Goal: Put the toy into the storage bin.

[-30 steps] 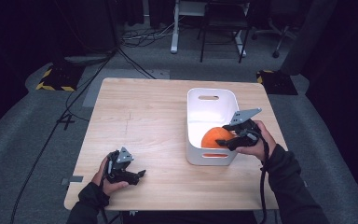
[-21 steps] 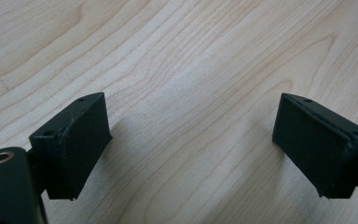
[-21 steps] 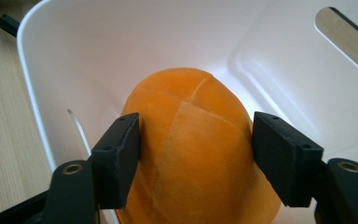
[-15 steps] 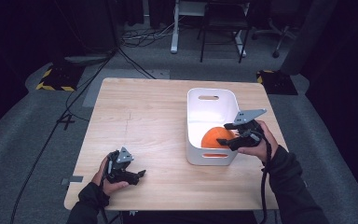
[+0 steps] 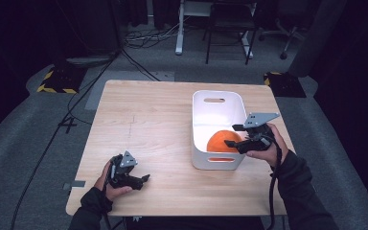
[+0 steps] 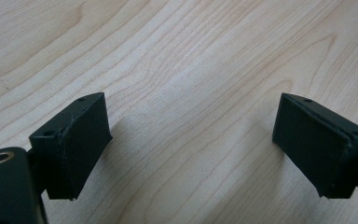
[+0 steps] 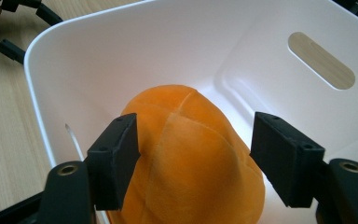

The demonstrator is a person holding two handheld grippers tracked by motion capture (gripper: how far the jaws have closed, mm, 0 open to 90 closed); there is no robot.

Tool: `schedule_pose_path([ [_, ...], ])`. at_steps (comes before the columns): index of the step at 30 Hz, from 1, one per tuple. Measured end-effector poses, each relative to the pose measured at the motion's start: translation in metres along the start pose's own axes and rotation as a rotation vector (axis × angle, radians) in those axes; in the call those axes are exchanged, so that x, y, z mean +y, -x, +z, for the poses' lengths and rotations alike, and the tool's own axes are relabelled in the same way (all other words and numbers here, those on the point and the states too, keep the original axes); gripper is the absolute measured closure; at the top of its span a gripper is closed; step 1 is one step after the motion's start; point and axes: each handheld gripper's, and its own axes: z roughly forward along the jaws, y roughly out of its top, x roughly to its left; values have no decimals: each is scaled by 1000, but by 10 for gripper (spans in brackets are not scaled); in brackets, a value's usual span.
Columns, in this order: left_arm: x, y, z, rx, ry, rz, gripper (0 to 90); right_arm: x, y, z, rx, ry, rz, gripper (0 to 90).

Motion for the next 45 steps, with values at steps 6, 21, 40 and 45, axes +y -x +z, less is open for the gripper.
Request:
schedule_pose_path([
  [6, 0, 0, 0, 3, 2, 4, 113, 0, 0, -5, -44, 53, 5, 278],
  [21, 0, 0, 0, 3, 3, 4, 113, -1, 7, -22, -142, 145, 60, 250],
  [40, 0, 0, 0, 3, 0, 6, 113, -10, 22, -45, -217, 152, 78, 256],
  [45, 0, 0, 0, 2, 1, 4, 113, -16, 27, -50, -230, 147, 96, 256],
])
